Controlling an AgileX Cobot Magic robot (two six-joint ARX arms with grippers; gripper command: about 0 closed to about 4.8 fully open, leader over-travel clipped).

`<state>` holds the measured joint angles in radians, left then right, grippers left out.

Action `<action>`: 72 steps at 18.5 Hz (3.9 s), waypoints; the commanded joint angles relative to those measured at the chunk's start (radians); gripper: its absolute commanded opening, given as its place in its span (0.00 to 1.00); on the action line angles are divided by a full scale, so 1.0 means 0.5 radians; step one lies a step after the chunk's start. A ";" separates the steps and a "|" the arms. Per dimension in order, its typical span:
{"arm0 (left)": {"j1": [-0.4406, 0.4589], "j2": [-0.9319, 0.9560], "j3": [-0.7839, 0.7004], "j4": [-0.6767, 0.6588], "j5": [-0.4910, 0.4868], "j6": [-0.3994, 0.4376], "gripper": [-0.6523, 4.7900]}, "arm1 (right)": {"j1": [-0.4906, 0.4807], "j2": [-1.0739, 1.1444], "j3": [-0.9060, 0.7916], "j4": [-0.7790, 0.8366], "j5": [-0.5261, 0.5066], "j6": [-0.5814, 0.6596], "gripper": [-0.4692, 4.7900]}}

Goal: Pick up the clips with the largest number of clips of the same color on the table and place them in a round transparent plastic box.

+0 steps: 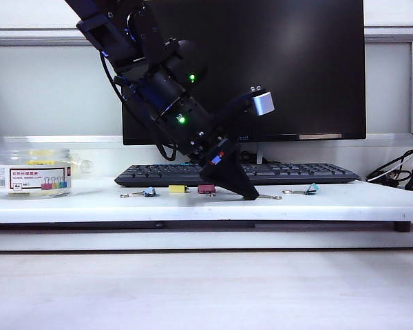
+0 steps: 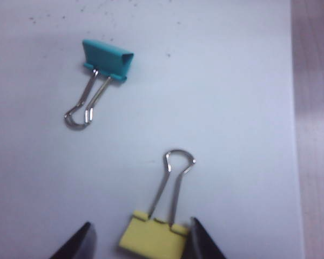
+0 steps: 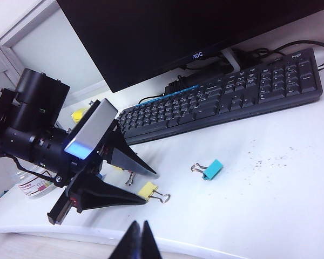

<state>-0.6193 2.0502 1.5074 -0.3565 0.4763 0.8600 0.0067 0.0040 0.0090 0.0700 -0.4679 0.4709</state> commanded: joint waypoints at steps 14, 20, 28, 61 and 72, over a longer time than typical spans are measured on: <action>-0.002 0.021 -0.008 -0.183 0.073 -0.006 0.49 | 0.000 -0.004 -0.005 0.122 -0.006 0.002 0.09; -0.002 0.025 -0.009 -0.183 0.072 -0.008 0.36 | 0.000 -0.004 -0.005 0.122 -0.009 0.002 0.09; -0.002 0.024 -0.008 -0.178 0.065 -0.061 0.27 | 0.000 -0.004 -0.005 0.122 -0.011 0.002 0.09; 0.880 -0.870 0.009 -1.099 -0.197 -0.578 0.27 | 0.000 -0.004 -0.006 0.077 -0.034 0.003 0.09; 1.004 -0.868 -0.003 -1.141 -0.569 -0.645 0.27 | 0.000 -0.004 -0.006 0.079 -0.056 0.002 0.09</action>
<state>-0.1188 1.6218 1.5070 -0.9424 0.2268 0.5579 0.0067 0.0040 0.0090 0.0917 -0.4938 0.4709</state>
